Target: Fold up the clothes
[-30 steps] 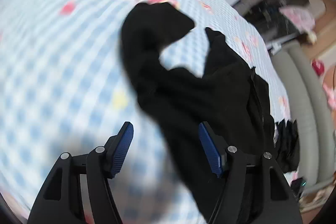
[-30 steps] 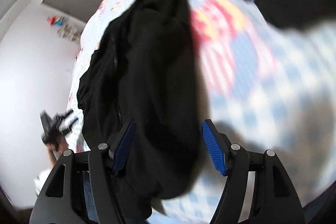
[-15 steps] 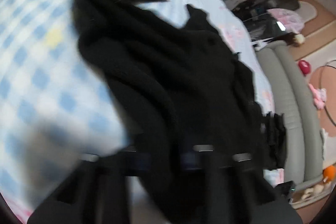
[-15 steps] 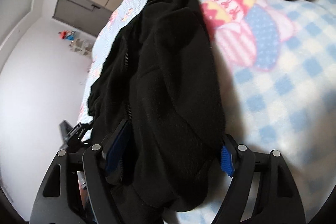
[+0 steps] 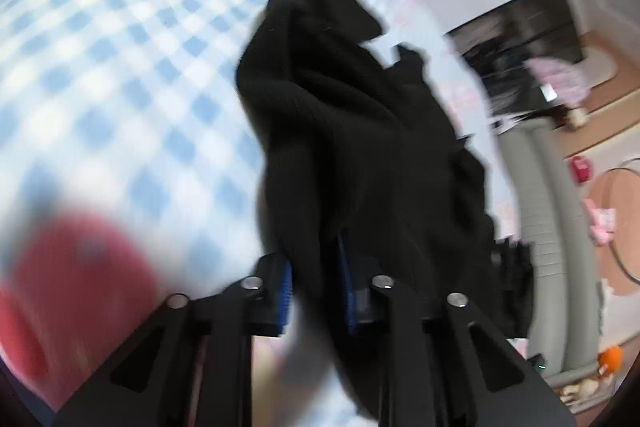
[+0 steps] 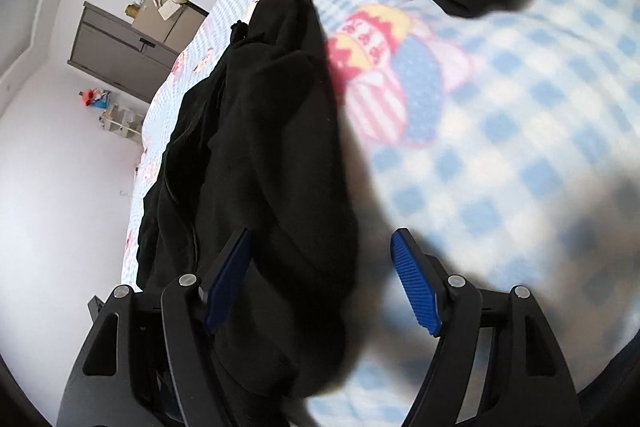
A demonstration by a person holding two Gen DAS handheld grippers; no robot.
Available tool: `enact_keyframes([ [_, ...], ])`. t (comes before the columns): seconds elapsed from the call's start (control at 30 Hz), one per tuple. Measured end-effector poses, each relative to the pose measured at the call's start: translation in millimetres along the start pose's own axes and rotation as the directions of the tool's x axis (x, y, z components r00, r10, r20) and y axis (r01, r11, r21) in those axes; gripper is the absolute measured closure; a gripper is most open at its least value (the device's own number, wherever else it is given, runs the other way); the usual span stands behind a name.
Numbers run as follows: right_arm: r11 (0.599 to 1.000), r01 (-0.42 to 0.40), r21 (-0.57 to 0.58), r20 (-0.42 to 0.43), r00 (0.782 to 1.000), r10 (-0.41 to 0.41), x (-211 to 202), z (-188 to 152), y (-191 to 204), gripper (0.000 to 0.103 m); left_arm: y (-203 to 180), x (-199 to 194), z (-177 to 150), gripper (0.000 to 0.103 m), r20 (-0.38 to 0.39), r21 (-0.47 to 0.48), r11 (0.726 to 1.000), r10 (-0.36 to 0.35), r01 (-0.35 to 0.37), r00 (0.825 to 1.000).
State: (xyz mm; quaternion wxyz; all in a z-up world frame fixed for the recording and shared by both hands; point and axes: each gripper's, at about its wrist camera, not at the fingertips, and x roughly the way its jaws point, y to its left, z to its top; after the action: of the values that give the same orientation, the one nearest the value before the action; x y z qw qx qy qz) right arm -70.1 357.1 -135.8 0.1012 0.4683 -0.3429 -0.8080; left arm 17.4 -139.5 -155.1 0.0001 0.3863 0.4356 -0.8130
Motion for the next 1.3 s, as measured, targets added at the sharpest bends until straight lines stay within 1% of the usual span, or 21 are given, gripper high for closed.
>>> enact_keyframes([
  [0.07, 1.0, -0.021, 0.003, -0.009, 1.0, 0.021, 1, -3, -2, 0.03, -7, -7, -12, 0.06, 0.004, -0.002, 0.997, -0.071, 0.071, 0.997],
  [0.13, 0.999, -0.044, -0.002, -0.025, 0.999, 0.044, 8, -7, -3, 0.03, -14, -8, -22, 0.046, -0.009, -0.01, 0.991, -0.133, 0.133, 0.991],
  [0.2, 0.992, -0.122, -0.023, -0.059, 0.991, 0.121, 15, -11, -1, 0.03, -16, 3, -31, 0.045, -0.052, -0.017, 0.989, -0.149, 0.148, 0.987],
  [0.27, 0.972, -0.233, -0.016, -0.116, 0.966, 0.23, 31, -17, 11, 0.028, -20, 14, -40, 0.045, -0.095, -0.016, 0.988, -0.156, 0.155, 0.983],
  [0.3, 0.968, -0.249, -0.024, -0.142, 0.96, 0.244, 38, -21, 16, 0.026, -25, 20, -43, 0.044, -0.117, -0.001, 0.99, -0.143, 0.144, 0.983],
  [0.4, 0.981, -0.169, -0.094, -0.161, 0.975, 0.152, 56, -31, 21, 0.025, -31, 23, -54, 0.041, -0.148, 0.045, 0.99, -0.124, 0.132, 0.981],
  [0.47, 0.978, -0.172, -0.115, -0.17, 0.974, 0.151, 59, -38, 24, 0.025, -34, 9, -60, 0.051, -0.123, 0.066, 0.991, -0.108, 0.117, 0.986],
  [0.5, 0.975, -0.185, -0.126, -0.175, 0.971, 0.162, 58, -41, 27, 0.025, -36, 2, -63, 0.059, -0.101, 0.083, 0.991, -0.098, 0.107, 0.99],
  [0.57, 0.97, -0.204, -0.13, -0.182, 0.967, 0.179, 59, -42, 32, 0.035, -43, 3, -68, 0.06, -0.084, 0.109, 0.987, -0.107, 0.115, 0.991],
  [0.63, 0.973, -0.194, -0.122, -0.165, 0.971, 0.173, 56, -42, 30, 0.051, -48, 13, -67, 0.06, -0.106, 0.07, 0.984, -0.158, 0.166, 0.982],
  [0.7, 0.981, -0.169, -0.1, -0.137, 0.978, 0.154, 51, -43, 21, 0.052, -44, 21, -69, 0.06, -0.136, 0.011, 0.981, -0.189, 0.193, 0.972],
  [0.77, 0.986, -0.16, -0.056, -0.124, 0.981, 0.152, 53, -45, 17, 0.053, -44, 22, -73, 0.06, -0.126, -0.001, 0.983, -0.184, 0.186, 0.975],
  [0.83, 0.985, -0.171, -0.024, -0.131, 0.977, 0.167, 58, -50, 21, 0.048, -59, 17, -75, 0.06, -0.082, 0.062, 0.979, -0.189, 0.194, 0.979],
  [0.87, 0.982, -0.183, -0.047, -0.131, 0.976, 0.176, 56, -51, 27, 0.048, -67, 14, -76, 0.06, -0.059, 0.1, 0.974, -0.198, 0.203, 0.978],
  [0.93, 0.956, -0.284, -0.07, -0.129, 0.953, 0.274, 51, -53, 38, 0.048, -76, 11, -74, 0.058, -0.024, 0.139, 0.965, -0.219, 0.22, 0.975],
  [1.03, 0.949, -0.309, -0.055, -0.118, 0.946, 0.301, 53, -52, 42, 0.048, -62, 41, -74, 0.056, -0.101, 0.039, 0.984, -0.171, 0.175, 0.98],
  [1.1, 0.963, -0.268, -0.026, -0.15, 0.953, 0.261, 68, -56, 33, 0.047, -49, 58, -78, 0.056, -0.171, -0.02, 0.989, -0.15, 0.149, 0.974],
  [1.17, 0.975, -0.223, 0.003, -0.185, 0.958, 0.22, 82, -61, 23, 0.047, -45, 63, -78, 0.051, -0.188, -0.049, 0.983, -0.182, 0.176, 0.965],
  [1.2, 0.973, -0.231, -0.006, -0.178, 0.958, 0.227, 82, -61, 22, 0.047, -47, 67, -79, 0.041, -0.205, -0.042, 0.981, -0.192, 0.188, 0.96],
  [1.23, 0.972, -0.234, -0.009, -0.179, 0.957, 0.228, 83, -61, 24, 0.045, -48, 71, -80, 0.031, -0.222, -0.037, 0.979, -0.202, 0.199, 0.954],
  [1.3, 0.97, -0.241, -0.01, -0.18, 0.955, 0.236, 85, -61, 28, 0.035, -59, 78, -83, 0.021, -0.252, 0.031, 0.981, -0.18, 0.194, 0.951],
])
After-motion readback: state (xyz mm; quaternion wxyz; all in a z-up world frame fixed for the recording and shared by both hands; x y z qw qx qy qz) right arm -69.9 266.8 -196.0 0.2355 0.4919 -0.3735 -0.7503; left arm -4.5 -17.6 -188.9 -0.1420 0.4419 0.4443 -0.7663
